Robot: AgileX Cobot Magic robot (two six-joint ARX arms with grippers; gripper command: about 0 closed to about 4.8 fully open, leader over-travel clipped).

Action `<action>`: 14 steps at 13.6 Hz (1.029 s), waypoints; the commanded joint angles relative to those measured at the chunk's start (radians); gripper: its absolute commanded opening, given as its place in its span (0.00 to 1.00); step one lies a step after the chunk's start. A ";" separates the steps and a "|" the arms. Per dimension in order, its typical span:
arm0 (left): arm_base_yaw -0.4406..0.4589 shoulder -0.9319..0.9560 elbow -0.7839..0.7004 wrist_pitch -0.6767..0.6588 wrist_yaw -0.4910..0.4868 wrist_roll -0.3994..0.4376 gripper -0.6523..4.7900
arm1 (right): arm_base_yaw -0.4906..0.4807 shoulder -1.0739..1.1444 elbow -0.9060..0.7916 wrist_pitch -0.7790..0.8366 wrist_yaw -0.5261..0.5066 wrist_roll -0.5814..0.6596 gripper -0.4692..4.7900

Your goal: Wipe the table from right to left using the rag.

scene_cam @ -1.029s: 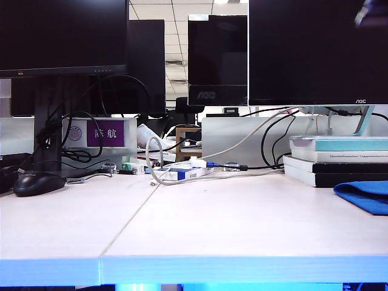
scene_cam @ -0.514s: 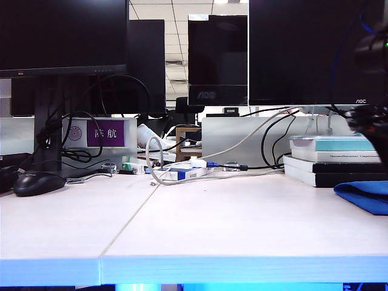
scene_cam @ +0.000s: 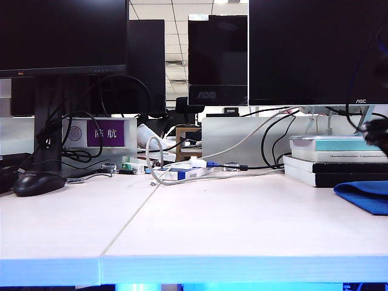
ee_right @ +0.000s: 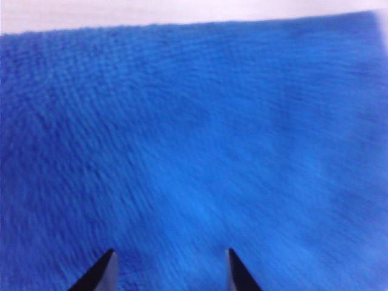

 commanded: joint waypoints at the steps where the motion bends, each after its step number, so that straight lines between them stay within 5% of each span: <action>1: -0.002 0.000 0.003 0.013 0.004 0.003 0.11 | 0.002 0.070 0.003 0.003 -0.016 -0.004 0.53; 2: -0.002 0.000 0.003 0.013 0.004 0.003 0.11 | 0.002 0.076 0.003 0.003 -0.016 -0.004 0.52; 5: -0.002 0.000 0.003 0.013 0.003 0.003 0.11 | 0.002 0.076 0.003 -0.033 -0.015 -0.003 0.09; 8: -0.002 0.000 0.003 0.013 0.004 0.003 0.11 | -0.013 0.076 0.000 -0.105 0.076 -0.047 0.09; 14: -0.002 0.000 0.003 0.013 0.004 0.003 0.11 | -0.049 0.076 0.000 -0.206 0.075 -0.047 0.09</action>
